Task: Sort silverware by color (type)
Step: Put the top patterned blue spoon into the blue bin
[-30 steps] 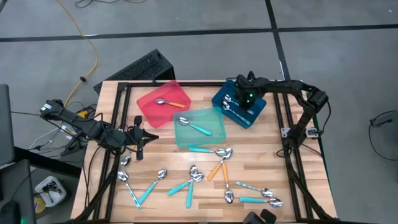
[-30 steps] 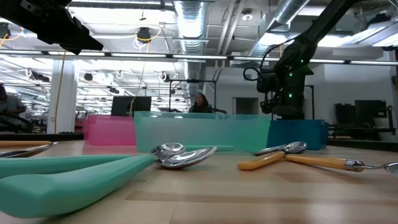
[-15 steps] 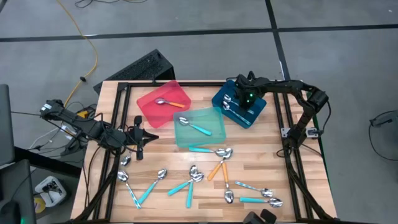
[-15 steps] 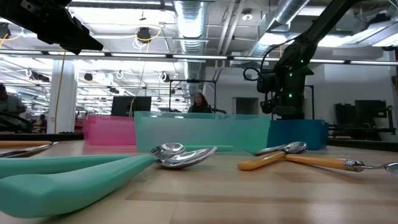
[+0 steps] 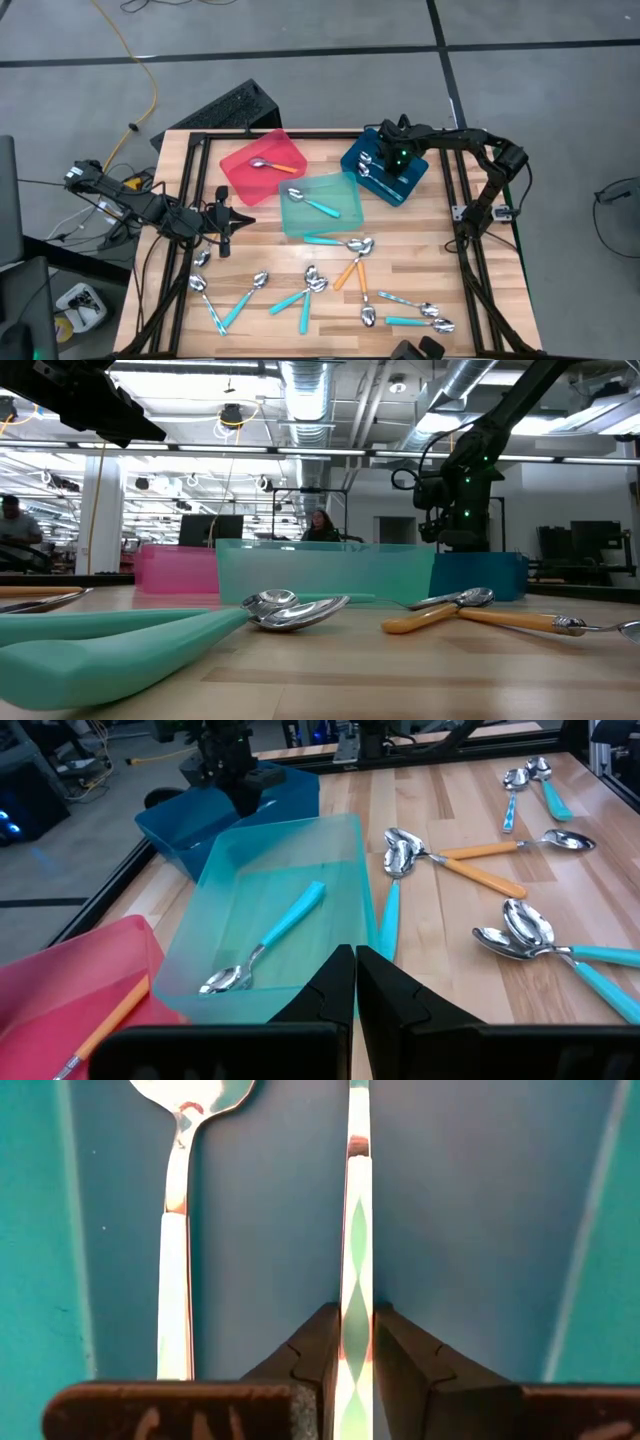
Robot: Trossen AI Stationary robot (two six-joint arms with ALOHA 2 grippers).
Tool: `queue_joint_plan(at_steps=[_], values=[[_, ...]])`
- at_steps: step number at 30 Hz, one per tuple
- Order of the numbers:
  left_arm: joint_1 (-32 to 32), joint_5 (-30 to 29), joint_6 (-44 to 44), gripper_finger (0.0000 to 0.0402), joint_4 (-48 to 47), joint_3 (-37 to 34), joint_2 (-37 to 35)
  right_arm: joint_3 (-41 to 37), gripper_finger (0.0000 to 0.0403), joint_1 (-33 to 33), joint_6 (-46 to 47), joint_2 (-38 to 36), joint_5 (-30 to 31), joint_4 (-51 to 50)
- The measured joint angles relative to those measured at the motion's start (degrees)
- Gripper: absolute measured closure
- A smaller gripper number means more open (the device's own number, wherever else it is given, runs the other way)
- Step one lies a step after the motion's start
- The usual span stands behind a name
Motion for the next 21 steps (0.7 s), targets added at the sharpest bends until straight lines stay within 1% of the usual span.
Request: queue_joint_plan(at_steps=[21], values=[[0.0,0.0,0.0,0.0401,0.0,0.0,0.0,0.0,0.0315,0.2,-0.7,0.0,0.0,-0.2]])
